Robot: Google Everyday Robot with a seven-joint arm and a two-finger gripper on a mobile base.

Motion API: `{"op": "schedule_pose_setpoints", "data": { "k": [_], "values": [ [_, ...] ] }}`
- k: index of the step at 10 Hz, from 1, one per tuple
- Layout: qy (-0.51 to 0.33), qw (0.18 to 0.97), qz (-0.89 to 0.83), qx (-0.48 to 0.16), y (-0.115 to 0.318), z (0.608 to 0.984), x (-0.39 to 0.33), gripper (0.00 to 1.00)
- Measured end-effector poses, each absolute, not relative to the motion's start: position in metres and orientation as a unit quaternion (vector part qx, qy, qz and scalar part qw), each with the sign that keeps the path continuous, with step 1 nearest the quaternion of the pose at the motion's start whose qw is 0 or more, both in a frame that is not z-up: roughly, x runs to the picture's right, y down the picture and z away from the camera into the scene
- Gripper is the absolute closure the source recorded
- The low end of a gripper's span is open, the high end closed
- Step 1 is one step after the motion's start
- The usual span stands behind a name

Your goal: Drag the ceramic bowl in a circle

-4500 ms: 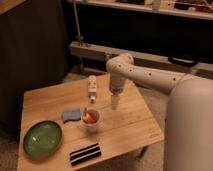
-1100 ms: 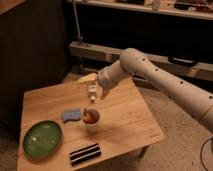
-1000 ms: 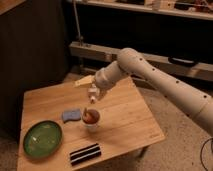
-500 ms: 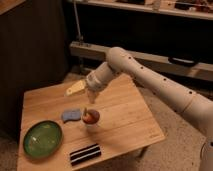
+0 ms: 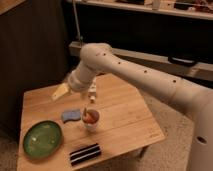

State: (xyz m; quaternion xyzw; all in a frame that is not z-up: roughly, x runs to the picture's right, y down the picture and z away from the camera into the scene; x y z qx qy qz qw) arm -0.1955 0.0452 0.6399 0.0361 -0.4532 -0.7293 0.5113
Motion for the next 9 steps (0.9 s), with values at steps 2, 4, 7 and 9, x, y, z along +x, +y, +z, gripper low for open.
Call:
{"op": "schedule_pose_setpoints", "data": {
  "k": [2,4,7,9],
  "values": [
    [-0.471,0.493,-0.73,0.036,0.056,0.649,-0.214,0.2],
    [-0.503,0.476,-0.72,0.041,0.076,0.669,-0.226,0.2],
    [-0.521,0.47,-0.711,0.042,0.104,0.691,-0.241,0.2],
    [-0.512,0.474,-0.715,0.035,0.119,0.701,-0.248,0.2]
  ]
}}
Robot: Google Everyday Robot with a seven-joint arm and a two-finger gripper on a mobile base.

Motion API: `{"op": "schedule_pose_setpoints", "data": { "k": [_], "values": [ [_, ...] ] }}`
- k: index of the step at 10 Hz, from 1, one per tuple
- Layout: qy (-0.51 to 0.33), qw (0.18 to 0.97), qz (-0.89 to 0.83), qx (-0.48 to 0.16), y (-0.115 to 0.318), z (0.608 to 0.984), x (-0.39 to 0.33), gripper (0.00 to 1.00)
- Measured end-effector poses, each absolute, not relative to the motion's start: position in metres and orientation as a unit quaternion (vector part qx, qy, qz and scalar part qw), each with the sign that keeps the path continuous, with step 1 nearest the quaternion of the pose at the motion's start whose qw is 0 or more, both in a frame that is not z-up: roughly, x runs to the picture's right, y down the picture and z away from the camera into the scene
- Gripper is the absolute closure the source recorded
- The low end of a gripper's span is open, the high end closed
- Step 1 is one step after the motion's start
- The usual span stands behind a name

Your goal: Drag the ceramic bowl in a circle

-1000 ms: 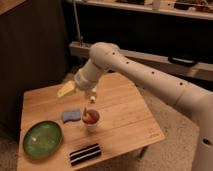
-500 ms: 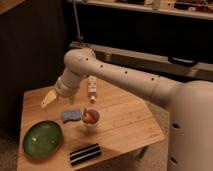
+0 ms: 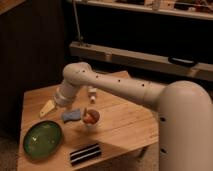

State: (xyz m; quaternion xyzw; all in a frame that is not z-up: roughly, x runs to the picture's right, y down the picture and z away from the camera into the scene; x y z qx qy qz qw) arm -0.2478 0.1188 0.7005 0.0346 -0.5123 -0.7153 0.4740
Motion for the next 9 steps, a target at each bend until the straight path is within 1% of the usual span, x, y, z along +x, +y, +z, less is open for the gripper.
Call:
{"op": "schedule_pose_setpoints", "data": {
  "k": [4,9],
  "values": [
    [-0.477,0.474,-0.74,-0.003,0.154,0.718,-0.268,0.2],
    [-0.466,0.47,-0.749,-0.041,0.181,0.734,-0.286,0.2]
  ]
}}
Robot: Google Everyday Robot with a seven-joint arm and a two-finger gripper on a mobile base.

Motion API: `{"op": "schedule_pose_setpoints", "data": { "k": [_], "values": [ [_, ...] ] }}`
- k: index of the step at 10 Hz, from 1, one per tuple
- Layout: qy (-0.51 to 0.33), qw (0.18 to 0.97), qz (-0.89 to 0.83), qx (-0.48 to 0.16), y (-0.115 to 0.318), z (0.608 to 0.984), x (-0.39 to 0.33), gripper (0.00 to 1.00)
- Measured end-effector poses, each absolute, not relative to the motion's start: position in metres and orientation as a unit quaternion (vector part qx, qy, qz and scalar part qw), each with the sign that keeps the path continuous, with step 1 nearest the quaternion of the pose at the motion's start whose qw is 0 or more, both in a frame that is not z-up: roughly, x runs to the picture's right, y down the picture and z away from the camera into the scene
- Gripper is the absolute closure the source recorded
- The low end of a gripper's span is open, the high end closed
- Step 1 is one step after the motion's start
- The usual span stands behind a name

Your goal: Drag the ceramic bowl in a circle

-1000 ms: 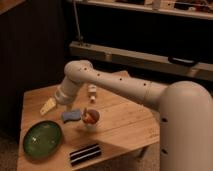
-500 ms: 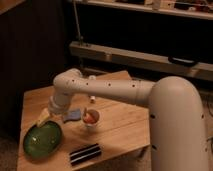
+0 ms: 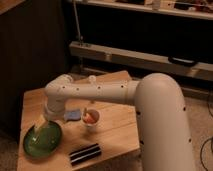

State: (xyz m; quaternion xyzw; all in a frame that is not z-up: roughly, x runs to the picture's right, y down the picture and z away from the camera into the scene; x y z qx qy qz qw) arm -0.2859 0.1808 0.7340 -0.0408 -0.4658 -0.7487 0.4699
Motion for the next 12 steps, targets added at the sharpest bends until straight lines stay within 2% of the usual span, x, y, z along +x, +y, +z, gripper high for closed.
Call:
{"op": "schedule_pose_setpoints", "data": {
  "k": [10,11,12],
  "values": [
    [-0.475,0.489,-0.727,-0.084,0.207,0.769,-0.285,0.2],
    [-0.479,0.493,-0.721,-0.085,0.209,0.772,-0.285,0.21],
    [-0.483,0.495,-0.717,-0.086,0.211,0.774,-0.284,0.25]
  ]
}}
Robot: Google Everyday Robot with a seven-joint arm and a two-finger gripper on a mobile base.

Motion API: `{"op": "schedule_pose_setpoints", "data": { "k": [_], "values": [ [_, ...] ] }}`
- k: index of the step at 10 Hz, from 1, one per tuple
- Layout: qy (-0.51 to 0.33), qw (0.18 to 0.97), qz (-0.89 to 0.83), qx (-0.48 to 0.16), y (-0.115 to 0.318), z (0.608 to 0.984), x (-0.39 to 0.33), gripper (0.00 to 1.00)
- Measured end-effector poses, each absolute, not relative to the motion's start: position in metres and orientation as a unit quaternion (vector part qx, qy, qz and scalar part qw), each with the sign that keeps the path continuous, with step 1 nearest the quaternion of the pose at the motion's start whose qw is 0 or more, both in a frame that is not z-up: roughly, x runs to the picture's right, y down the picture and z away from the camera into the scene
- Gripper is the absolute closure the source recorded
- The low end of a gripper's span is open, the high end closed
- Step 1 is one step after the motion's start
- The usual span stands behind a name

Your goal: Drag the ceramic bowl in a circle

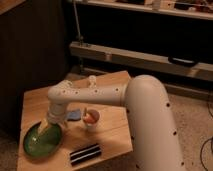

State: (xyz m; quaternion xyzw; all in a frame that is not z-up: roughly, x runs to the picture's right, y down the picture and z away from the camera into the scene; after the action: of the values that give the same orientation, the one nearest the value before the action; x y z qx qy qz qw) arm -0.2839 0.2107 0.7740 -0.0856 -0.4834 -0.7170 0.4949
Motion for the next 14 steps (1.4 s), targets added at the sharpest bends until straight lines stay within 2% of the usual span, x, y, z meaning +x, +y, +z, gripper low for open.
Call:
{"op": "schedule_pose_setpoints", "data": {
  "k": [1,2,10,11,14],
  "values": [
    [-0.487,0.497,-0.713,-0.086,0.212,0.776,-0.283,0.37],
    [-0.489,0.498,-0.711,-0.087,0.213,0.778,-0.282,0.42],
    [-0.485,0.503,-0.708,-0.104,0.227,0.793,-0.268,0.44],
    [-0.483,0.503,-0.709,-0.104,0.225,0.793,-0.267,0.49],
    [-0.476,0.505,-0.711,-0.11,0.219,0.79,-0.258,0.8]
  ]
}}
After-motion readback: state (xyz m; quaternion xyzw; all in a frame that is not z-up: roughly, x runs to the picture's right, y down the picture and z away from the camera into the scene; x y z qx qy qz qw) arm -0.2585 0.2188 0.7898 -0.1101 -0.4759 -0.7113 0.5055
